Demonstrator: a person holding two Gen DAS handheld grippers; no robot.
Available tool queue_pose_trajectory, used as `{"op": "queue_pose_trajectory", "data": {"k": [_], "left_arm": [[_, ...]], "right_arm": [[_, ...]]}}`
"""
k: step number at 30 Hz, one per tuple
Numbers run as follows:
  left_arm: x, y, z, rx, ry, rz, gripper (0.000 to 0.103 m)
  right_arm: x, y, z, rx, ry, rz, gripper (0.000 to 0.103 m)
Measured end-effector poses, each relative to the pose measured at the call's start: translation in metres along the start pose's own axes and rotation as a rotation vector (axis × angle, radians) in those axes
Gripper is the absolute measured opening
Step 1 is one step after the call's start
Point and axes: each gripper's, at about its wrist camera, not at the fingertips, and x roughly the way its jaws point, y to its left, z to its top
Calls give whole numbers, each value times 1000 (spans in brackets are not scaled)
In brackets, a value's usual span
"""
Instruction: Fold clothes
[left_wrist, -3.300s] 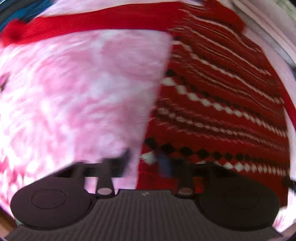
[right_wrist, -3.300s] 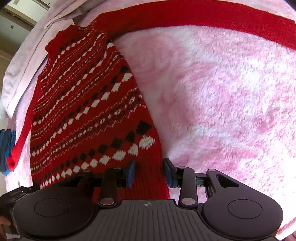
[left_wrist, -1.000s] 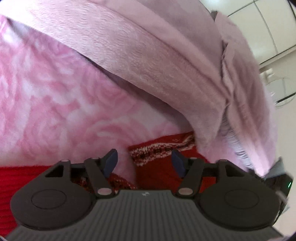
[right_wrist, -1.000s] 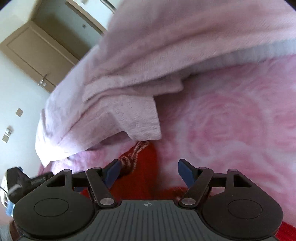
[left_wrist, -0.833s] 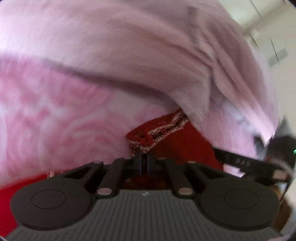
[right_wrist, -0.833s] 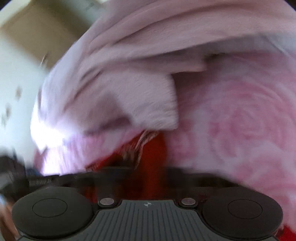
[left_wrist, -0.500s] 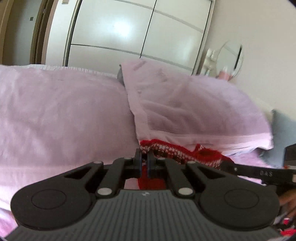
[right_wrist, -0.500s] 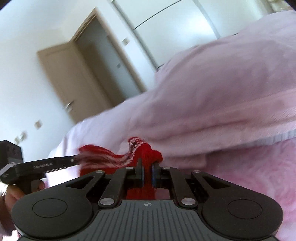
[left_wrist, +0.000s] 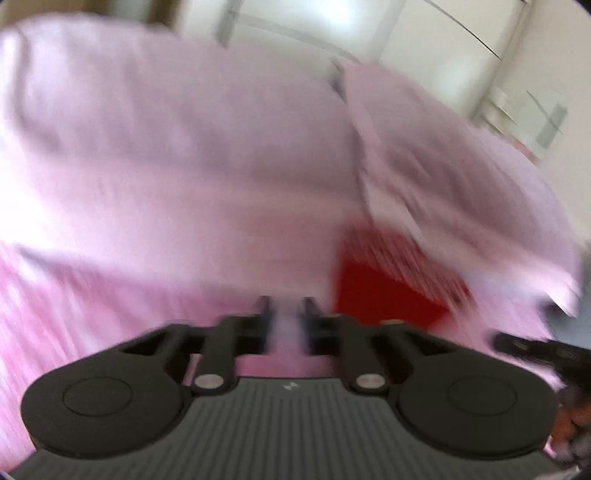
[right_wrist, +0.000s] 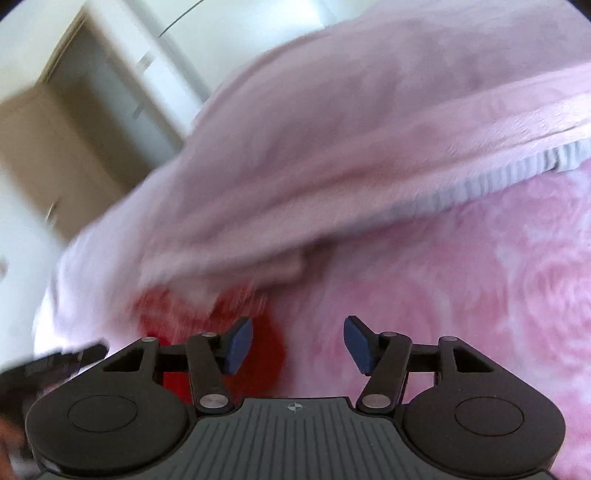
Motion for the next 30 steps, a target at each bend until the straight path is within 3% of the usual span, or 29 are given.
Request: {"op": "queue_pose_trajectory", "data": {"k": [2, 4, 6, 7, 8, 11, 15, 16, 19, 21, 25, 30], "left_arm": [[3, -11, -24, 110, 66, -39, 0], [19, -13, -43, 183, 132, 9, 0], [36, 2, -54, 182, 151, 107, 3], [35, 13, -53, 138, 121, 107, 3], [29, 21, -49, 87, 91, 117, 3], [0, 25, -35, 51, -14, 213, 5], [-48, 21, -42, 6, -61, 198, 8], [-60, 16, -50, 13, -51, 186, 8], [-91, -5, -89, 82, 17, 137, 8], [-107, -15, -122, 125, 88, 95, 3], [-141, -14, -197, 141, 226, 153, 1], [-218, -3, -249, 100, 273, 180, 1]], "right_arm": [[-1, 14, -20, -119, 86, 30, 40], [13, 23, -41, -225, 180, -2, 29], [32, 19, -58, -285, 230, -116, 28], [38, 14, -63, -295, 218, -155, 13], [35, 11, -62, -272, 190, -175, 10], [13, 10, -54, -187, 121, -248, 11], [-34, 27, -59, -259, 72, -321, 13], [-44, 32, -65, -252, 77, -308, 17], [-74, 51, -98, -242, 103, -291, 47], [-95, 63, -126, -265, 124, -287, 47], [-130, 70, -200, -293, 233, -375, 47], [-217, 76, -294, -307, 318, -452, 47]]}}
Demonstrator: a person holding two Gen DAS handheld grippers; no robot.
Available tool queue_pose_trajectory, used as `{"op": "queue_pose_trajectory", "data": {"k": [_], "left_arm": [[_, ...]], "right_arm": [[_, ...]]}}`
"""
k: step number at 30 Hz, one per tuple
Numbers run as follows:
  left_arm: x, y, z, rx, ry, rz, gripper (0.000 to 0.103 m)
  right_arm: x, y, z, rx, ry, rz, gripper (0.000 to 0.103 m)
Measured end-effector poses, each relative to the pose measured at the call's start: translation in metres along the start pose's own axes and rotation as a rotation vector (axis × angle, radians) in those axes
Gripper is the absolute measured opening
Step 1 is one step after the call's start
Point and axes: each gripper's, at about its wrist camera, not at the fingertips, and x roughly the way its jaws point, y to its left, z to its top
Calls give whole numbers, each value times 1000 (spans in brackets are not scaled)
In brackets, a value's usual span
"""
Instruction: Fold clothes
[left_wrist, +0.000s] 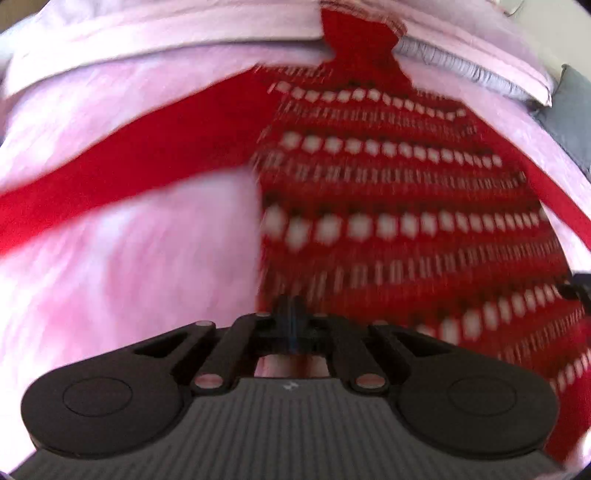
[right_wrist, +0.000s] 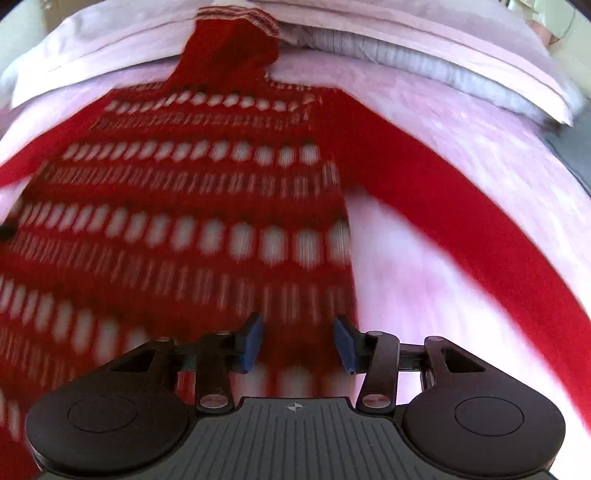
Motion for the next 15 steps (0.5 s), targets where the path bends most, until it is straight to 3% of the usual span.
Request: {"op": "queue_pose_trajectory", "data": {"k": [4, 6, 10, 13, 15], "left_arm": [[-34, 7, -23, -27, 90, 97, 1], [-53, 10, -26, -88, 55, 67, 2], [-65, -11, -30, -116, 6, 24, 3], [-54, -31, -55, -114, 69, 46, 5], [-51, -39, -84, -104, 107, 85, 6]], "right_arm": [[-45, -11, -53, 198, 132, -64, 47], [-62, -12, -62, 260, 169, -105, 47], [-86, 7, -51, 209, 37, -76, 47], [-79, 23, -49, 158, 8, -32, 47], [-71, 30, -67, 135, 41, -17, 47]]}}
